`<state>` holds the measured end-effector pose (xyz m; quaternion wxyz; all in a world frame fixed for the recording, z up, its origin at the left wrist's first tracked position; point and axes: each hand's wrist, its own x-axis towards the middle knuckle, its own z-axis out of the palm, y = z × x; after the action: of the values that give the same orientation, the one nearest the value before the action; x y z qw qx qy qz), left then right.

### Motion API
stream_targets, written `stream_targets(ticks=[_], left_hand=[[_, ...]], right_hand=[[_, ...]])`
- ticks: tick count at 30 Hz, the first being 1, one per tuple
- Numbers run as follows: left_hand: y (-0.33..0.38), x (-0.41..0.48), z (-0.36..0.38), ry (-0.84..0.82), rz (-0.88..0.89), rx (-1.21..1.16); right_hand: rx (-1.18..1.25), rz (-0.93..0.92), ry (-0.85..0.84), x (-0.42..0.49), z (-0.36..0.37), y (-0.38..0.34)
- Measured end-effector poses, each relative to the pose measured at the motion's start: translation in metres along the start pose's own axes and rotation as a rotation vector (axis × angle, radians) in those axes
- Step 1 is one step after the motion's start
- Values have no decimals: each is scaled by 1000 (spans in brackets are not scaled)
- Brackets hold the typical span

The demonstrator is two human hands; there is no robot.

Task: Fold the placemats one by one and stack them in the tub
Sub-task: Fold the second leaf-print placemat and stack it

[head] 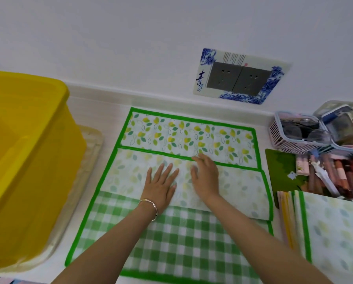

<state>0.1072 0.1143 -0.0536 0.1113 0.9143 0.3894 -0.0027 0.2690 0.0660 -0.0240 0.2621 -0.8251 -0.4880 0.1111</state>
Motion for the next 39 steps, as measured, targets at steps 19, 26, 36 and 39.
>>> stream_targets(ticks=[19,26,36,39], left_hand=[[-1,-1,4,41,2,-15],[0,-1,2,38,8,-15],[1,-1,2,16,3,-15],[2,0,-1,7,3,-37]], right_hand=[[-294,61,-71,-45,11,34],[-333,137,-78,-50,-34,102],[-337,188,-112,-48,-60,128],[-238,129,-116,-44,-47,93]])
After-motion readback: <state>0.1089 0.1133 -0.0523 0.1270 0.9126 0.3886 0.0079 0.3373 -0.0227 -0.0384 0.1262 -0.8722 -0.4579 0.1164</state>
